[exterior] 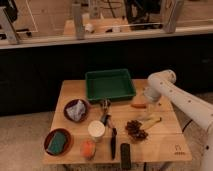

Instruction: Place pepper in table surface

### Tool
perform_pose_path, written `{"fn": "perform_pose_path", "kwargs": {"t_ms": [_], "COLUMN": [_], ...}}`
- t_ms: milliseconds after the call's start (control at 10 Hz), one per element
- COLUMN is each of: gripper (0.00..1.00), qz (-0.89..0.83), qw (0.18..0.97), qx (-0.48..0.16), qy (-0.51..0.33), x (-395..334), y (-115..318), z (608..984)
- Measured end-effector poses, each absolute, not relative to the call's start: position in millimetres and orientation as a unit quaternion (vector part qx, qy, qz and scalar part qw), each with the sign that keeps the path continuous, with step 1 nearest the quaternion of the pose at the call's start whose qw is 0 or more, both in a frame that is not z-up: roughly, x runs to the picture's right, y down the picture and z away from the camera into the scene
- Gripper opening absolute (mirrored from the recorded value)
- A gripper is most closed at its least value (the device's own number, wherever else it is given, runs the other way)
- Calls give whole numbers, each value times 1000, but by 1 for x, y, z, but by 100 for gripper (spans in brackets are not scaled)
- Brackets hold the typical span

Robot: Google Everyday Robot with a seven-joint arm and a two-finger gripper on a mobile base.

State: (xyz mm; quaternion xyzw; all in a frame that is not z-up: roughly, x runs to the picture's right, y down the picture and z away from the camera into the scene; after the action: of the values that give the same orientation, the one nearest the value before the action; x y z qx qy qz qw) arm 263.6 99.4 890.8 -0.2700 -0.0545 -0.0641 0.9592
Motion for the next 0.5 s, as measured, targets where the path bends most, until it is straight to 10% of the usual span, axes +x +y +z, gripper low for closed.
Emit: {"fn": "perform_pose_path", "kwargs": {"t_ms": [500], "gripper": [75], "qz": [-68], "qw": [956], "qx": [-281], "qy": [-54], "x": [259], "y": [103], "z": [923]}}
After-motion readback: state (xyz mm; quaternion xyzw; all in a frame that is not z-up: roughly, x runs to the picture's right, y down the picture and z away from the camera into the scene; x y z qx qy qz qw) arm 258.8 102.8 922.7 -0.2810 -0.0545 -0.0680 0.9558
